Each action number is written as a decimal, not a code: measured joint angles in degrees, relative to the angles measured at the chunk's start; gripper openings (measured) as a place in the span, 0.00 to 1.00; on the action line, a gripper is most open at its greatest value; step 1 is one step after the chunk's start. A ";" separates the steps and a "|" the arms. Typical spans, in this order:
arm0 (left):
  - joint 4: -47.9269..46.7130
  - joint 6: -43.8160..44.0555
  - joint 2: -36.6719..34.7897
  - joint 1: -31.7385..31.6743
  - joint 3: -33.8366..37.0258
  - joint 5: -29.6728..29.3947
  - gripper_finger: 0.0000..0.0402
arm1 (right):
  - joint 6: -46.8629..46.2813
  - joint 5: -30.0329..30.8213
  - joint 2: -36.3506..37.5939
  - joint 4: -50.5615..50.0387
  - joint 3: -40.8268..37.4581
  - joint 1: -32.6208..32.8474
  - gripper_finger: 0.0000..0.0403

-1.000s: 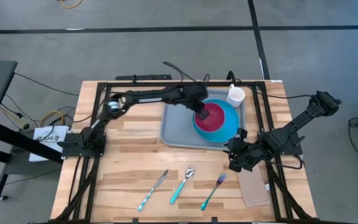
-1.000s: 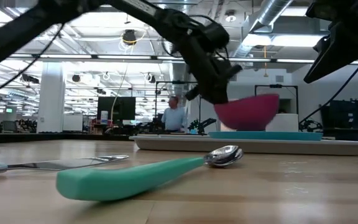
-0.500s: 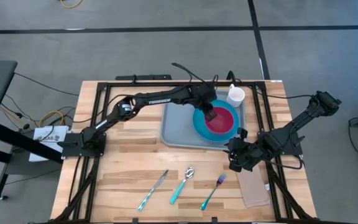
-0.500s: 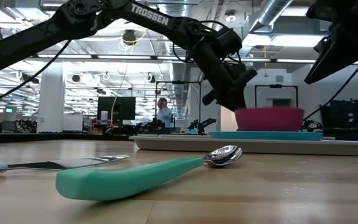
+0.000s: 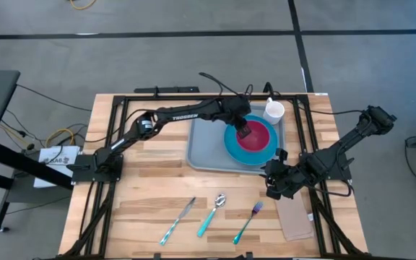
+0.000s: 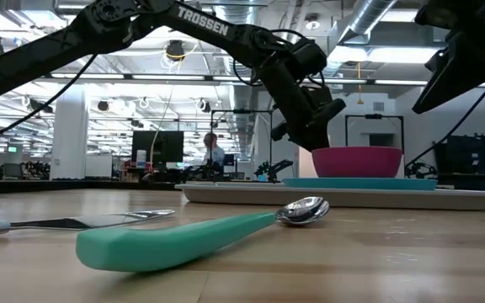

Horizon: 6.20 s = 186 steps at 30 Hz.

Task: Set up tray
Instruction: Put the light brown table napkin to the left of the blue plate on the gray serving tray

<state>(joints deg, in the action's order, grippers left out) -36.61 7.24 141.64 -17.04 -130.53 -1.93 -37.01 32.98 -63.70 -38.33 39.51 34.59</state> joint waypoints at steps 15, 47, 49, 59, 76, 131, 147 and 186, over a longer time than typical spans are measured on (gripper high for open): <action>-10.21 -2.47 -10.81 -0.52 -4.29 -0.52 0.18 | -0.02 0.05 0.02 -0.29 0.00 0.00 0.28; -52.70 -1.89 -29.34 6.91 -4.21 -27.35 0.18 | -60.17 0.08 -0.44 -8.25 -5.91 14.38 0.28; -51.17 -3.89 -29.28 7.85 -4.20 -27.20 0.18 | -63.62 0.30 -0.72 -5.99 -6.87 15.90 0.28; -31.04 -22.34 -29.22 10.30 2.76 -0.19 0.18 | -74.16 -5.52 -11.66 0.31 -4.90 20.96 0.28; -1.84 -24.60 -28.98 14.82 32.58 17.86 0.18 | -87.21 -9.66 -20.79 -14.09 4.83 25.82 0.28; -27.12 -14.94 -42.77 15.80 23.77 -26.54 0.18 | -68.81 -25.41 -21.90 -10.95 4.02 2.74 0.28; -27.44 -15.38 -42.77 15.80 23.77 -26.58 0.18 | -54.62 -27.93 -21.88 -10.25 4.02 -5.85 0.28; -27.65 -15.49 -42.73 15.80 23.80 -26.51 0.18 | -58.46 -28.88 -31.67 -11.78 5.92 -5.30 0.13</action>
<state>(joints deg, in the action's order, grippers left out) -64.26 -8.26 98.91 -1.23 -106.74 -28.45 -95.47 4.11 -95.37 -50.10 45.43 29.29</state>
